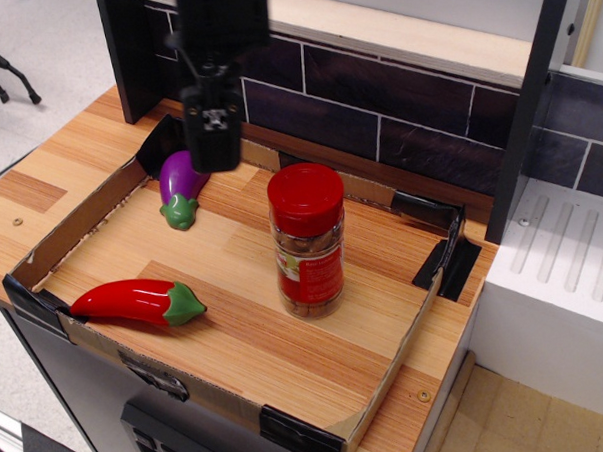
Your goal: Topple basil bottle
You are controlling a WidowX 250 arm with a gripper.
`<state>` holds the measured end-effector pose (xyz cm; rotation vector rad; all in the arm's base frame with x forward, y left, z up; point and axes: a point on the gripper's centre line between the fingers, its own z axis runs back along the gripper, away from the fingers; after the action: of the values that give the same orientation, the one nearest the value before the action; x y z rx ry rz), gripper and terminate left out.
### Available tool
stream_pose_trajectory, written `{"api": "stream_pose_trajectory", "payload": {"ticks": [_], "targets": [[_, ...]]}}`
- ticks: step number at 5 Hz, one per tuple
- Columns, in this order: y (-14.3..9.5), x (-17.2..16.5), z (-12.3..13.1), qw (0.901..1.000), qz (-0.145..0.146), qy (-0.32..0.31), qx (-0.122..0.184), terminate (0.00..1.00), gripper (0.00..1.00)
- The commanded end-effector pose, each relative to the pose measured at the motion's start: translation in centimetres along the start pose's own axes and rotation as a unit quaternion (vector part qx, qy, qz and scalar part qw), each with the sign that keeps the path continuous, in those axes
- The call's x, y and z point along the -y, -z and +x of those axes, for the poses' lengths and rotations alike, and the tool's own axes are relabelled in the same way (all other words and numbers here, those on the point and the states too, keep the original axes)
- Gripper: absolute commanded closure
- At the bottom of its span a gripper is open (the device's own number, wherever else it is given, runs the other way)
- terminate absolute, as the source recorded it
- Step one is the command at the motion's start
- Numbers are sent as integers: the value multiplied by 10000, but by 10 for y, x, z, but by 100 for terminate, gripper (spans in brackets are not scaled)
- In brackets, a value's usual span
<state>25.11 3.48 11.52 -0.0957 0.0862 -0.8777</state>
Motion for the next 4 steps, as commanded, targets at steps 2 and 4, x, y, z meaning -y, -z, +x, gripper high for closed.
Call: {"api": "stream_pose_trajectory", "payload": {"ticks": [2,4], "targets": [[-7,15,4,9954,569,709,286,0,0],[8,16,11,9944,841,634,78,0,0]]}}
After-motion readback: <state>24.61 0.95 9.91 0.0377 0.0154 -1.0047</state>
